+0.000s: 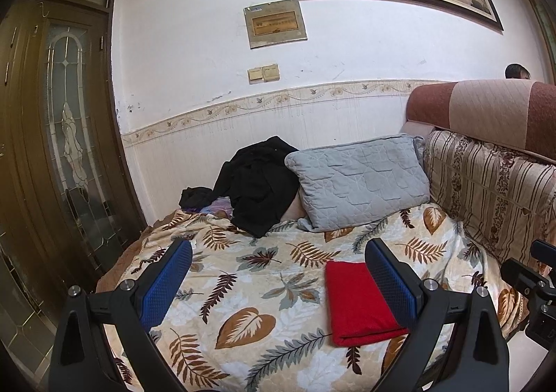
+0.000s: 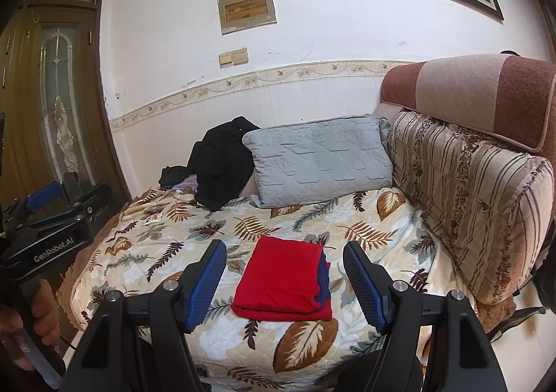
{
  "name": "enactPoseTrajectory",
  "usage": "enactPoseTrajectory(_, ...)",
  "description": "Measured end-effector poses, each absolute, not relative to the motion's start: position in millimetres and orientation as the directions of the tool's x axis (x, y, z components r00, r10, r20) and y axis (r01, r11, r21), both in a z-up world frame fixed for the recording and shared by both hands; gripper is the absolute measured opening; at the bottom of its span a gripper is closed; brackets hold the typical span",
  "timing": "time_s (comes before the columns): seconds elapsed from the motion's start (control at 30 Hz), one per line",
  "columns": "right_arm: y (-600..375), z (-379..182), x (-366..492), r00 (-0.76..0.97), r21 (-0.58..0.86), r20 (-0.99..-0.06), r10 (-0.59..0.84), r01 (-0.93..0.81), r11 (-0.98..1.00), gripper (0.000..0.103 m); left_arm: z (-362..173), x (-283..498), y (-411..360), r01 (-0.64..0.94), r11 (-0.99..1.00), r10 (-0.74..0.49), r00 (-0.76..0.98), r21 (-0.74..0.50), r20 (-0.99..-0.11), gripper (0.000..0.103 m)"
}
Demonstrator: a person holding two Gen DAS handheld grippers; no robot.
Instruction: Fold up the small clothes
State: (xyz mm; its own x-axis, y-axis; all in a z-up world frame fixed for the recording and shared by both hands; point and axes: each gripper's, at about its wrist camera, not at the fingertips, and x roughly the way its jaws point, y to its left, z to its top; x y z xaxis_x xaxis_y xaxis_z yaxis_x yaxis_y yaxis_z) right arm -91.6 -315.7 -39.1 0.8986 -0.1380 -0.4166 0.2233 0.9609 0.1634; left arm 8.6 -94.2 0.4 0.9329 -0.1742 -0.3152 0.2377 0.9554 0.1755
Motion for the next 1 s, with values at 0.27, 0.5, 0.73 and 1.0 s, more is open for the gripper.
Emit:
enactPoseTrajectory(0.27,-317,-34,-87,0.902,0.160,-0.410,-0.136,0.218,0.963,0.074,5,9,-94,0.231,0.958,-0.171,0.936,0.170,-0.308,0.100)
enactPoseTrajectory(0.5,-312,-28,-84,0.905,0.145,-0.400,-0.142,0.215,0.966,0.074,8,8,-91,0.223,0.961,-0.167,0.940,0.163,-0.298,0.100)
enactPoseTrajectory(0.73,-310,-27,-81,0.906,0.135,-0.398,-0.144,0.213,0.968,0.074,8,9,-90,0.222,0.962,-0.167,0.940,0.159,-0.297,0.100)
enactPoseTrajectory(1.0,-310,-27,-72,0.902,0.131,-0.408,-0.145,0.215,0.968,0.074,7,11,-91,0.222,0.962,-0.165,0.938,0.160,-0.304,0.100)
